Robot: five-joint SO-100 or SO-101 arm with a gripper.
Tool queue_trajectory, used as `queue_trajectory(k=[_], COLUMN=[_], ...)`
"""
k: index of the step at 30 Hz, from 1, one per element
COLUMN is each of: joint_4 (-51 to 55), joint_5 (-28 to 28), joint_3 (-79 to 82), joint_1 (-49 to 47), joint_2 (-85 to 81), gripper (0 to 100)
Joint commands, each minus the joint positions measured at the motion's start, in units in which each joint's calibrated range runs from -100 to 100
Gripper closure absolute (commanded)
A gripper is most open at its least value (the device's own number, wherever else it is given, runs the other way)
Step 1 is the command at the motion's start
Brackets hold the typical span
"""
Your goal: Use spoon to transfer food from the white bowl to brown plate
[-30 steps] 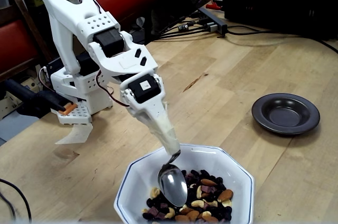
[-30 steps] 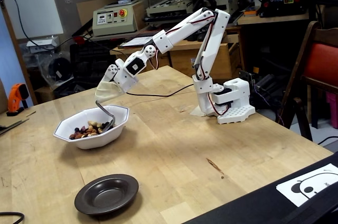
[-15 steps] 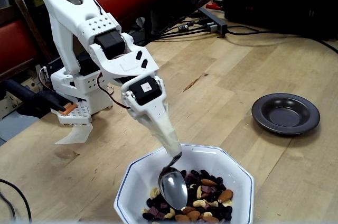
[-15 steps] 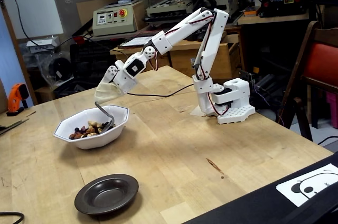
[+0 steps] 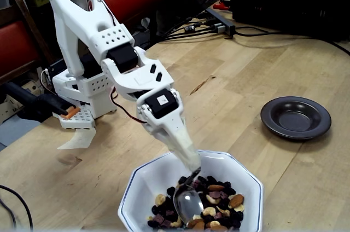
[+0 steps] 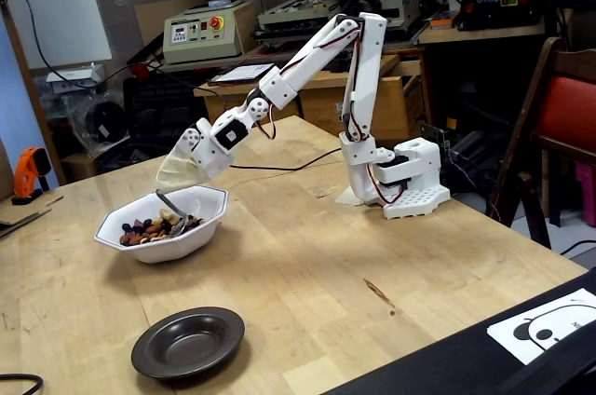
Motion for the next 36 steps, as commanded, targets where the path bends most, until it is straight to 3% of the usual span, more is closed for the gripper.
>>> queue_trajectory(k=[1,25,36], joint_4=[-5.51,-47.64,-55.31], joint_5=[-0.24,0.00,0.00], joint_3=[2.25,28.44,30.57], joint_1=[-0.06,0.46,0.01], joint_2=[-0.19,-0.53,-0.45], gripper=[96,96,96])
